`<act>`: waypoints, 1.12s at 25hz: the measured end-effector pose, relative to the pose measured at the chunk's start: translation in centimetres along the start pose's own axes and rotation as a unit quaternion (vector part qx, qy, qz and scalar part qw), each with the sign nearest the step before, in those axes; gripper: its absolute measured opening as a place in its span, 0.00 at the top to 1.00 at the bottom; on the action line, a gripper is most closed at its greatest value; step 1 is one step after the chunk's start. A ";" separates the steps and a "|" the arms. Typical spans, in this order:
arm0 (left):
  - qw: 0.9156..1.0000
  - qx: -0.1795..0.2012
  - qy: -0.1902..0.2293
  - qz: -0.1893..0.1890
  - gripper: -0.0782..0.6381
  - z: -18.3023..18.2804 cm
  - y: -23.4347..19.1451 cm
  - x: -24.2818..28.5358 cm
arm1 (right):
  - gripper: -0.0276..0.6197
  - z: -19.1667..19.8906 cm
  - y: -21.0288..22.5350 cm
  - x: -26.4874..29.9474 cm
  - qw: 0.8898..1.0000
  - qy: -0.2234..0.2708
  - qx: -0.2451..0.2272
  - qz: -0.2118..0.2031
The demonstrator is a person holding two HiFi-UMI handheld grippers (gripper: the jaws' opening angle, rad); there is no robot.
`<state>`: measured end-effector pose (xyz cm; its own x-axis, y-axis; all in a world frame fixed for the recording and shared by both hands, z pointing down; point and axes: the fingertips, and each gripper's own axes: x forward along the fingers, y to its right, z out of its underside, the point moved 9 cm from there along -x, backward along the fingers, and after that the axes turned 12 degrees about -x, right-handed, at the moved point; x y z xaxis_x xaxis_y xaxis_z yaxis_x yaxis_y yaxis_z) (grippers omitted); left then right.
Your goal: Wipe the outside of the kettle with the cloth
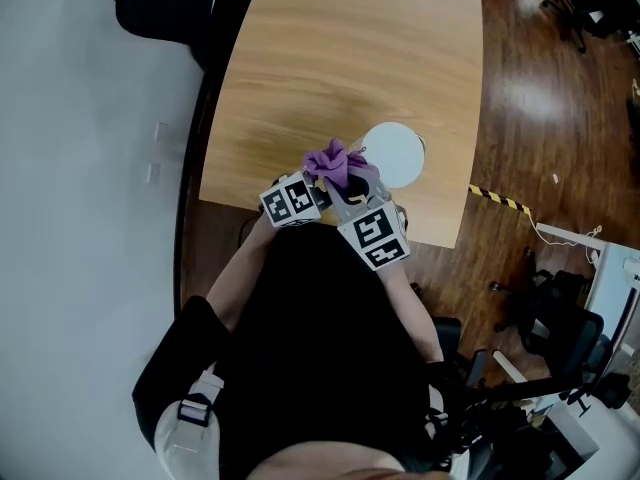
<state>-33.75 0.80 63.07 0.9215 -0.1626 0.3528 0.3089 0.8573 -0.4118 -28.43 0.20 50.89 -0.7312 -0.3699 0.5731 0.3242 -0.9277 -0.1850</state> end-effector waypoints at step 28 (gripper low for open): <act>0.998 -0.001 0.032 0.058 0.88 2.5 -0.8 -0.8 | 0.87 4.1 2.7 -7.2 0.976 0.085 0.126 0.156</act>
<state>-35.34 1.46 65.20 0.9644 -0.0930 0.2475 0.1992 0.8710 -0.4490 -19.82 0.61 49.53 -0.6552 -0.6551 0.3762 0.6683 -0.7348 -0.1156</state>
